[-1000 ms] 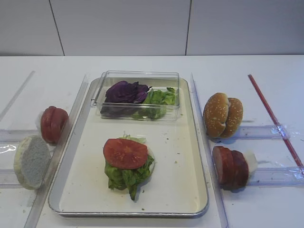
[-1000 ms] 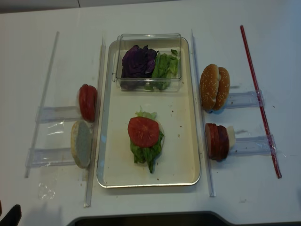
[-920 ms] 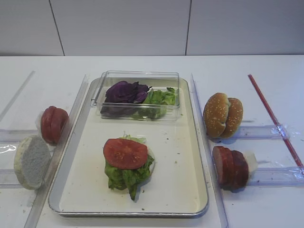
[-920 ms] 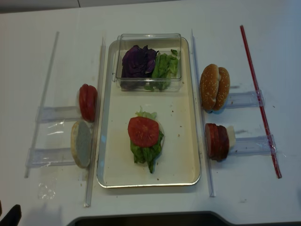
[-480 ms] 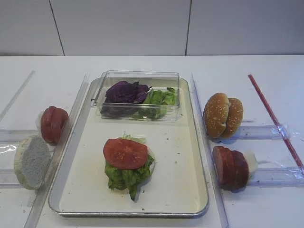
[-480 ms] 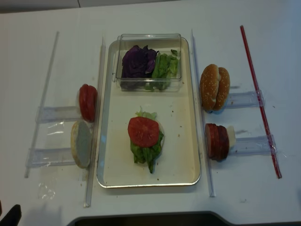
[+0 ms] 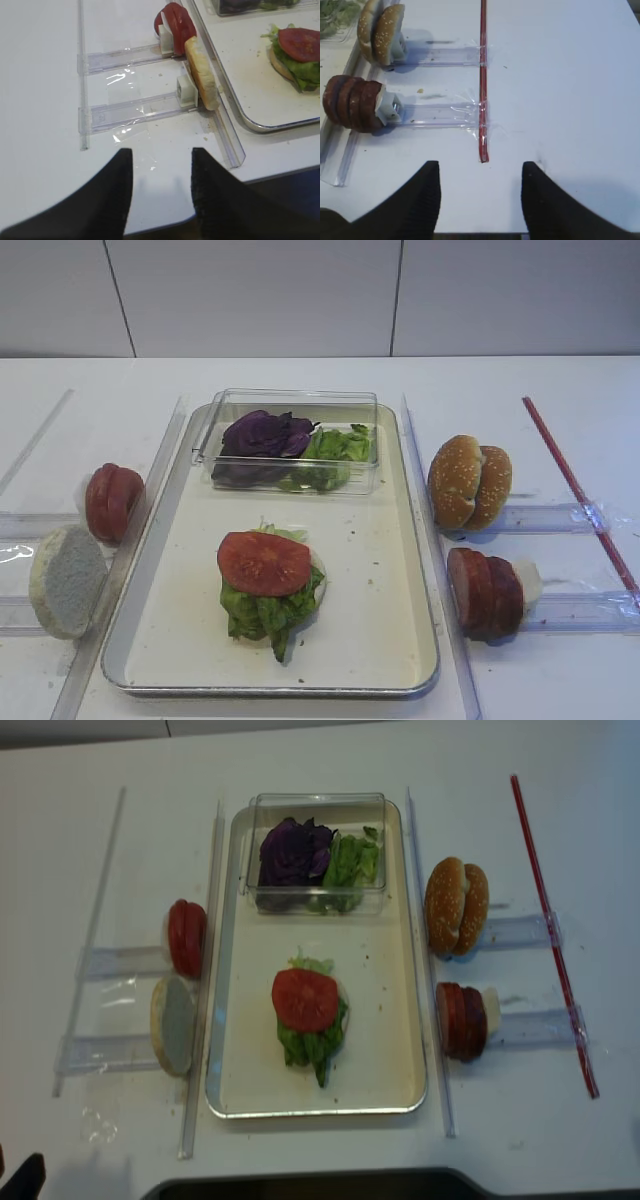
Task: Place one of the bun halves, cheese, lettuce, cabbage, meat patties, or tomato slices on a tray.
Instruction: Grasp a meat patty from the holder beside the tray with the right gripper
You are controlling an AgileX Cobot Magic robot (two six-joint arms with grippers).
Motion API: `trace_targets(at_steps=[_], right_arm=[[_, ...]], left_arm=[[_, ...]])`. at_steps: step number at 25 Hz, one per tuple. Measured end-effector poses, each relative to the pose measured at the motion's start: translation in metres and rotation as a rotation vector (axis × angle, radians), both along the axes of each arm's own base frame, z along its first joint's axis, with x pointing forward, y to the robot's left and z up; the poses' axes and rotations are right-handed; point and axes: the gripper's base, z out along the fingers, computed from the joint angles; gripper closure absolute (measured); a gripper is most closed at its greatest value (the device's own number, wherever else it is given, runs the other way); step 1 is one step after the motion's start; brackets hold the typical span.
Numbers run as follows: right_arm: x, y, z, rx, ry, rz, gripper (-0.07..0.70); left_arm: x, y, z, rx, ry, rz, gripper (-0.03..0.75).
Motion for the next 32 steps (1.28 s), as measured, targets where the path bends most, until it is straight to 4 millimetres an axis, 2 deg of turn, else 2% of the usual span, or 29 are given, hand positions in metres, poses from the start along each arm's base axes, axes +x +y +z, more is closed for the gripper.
trace_targets(at_steps=[5,8,11,15,20,32], right_arm=[[0.018,0.004,0.02,0.063,0.169,0.003,0.246],[0.032,0.005,0.037,0.134,0.246,-0.061,0.246],[0.049,0.006,0.056,0.169,0.273,-0.097,0.246],[0.069,0.006,0.069,0.196,0.313,-0.128,0.246],[0.093,0.009,0.07,0.213,0.393,-0.13,0.246],[0.137,0.023,0.049,0.344,0.609,-0.086,0.246]], left_arm=[[0.0,0.0,0.0,0.0,0.0,0.0,0.443],[0.0,0.0,0.0,0.0,0.0,0.0,0.443],[0.0,0.0,0.0,0.0,0.0,0.0,0.443],[0.0,0.0,0.0,0.0,0.0,0.0,0.443],[0.0,0.0,0.0,0.0,0.0,0.0,0.443],[0.0,0.0,0.0,0.0,0.0,0.0,0.444]])
